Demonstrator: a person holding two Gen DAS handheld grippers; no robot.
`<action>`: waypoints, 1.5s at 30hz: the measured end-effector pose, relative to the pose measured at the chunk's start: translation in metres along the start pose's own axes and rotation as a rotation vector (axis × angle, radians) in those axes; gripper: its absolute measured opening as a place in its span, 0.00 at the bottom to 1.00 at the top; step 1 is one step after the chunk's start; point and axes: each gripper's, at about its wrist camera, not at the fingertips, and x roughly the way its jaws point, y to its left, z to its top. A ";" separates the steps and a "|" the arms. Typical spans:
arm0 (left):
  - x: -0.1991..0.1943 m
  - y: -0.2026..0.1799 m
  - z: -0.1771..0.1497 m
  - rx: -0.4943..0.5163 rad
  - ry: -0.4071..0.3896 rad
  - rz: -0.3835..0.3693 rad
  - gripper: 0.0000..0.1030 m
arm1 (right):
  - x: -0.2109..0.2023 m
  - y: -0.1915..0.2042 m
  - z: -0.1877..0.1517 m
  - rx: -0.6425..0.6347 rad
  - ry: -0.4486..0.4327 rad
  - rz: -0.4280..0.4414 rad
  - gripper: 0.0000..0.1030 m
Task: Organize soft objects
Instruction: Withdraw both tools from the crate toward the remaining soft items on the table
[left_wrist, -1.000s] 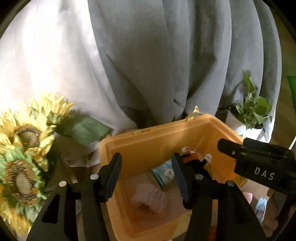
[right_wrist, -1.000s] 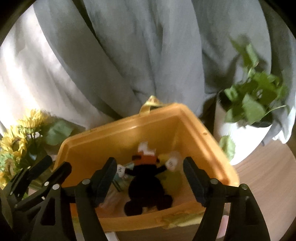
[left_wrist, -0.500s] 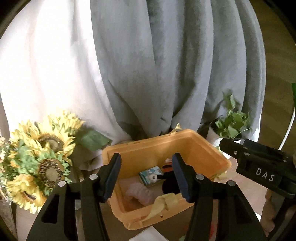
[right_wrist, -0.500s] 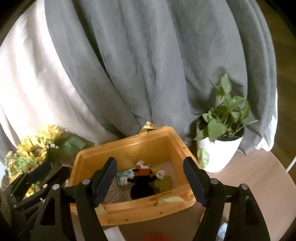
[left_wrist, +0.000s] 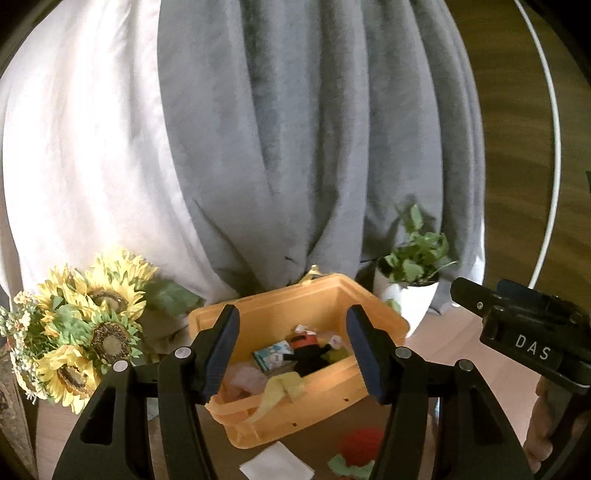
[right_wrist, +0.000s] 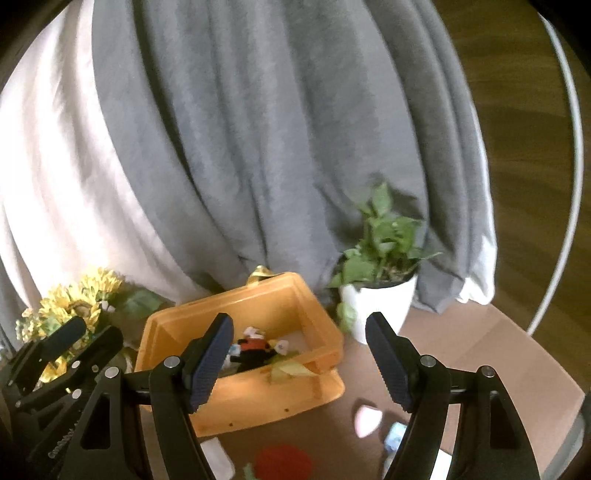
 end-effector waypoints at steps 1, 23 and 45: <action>-0.004 -0.003 -0.001 0.003 -0.002 -0.006 0.58 | -0.003 -0.002 -0.001 0.005 -0.003 -0.004 0.73; -0.027 -0.032 -0.059 0.064 0.083 -0.134 0.60 | -0.067 -0.037 -0.056 0.095 -0.008 -0.196 0.81; 0.000 -0.051 -0.128 0.132 0.252 -0.187 0.61 | -0.058 -0.054 -0.136 0.119 0.147 -0.261 0.81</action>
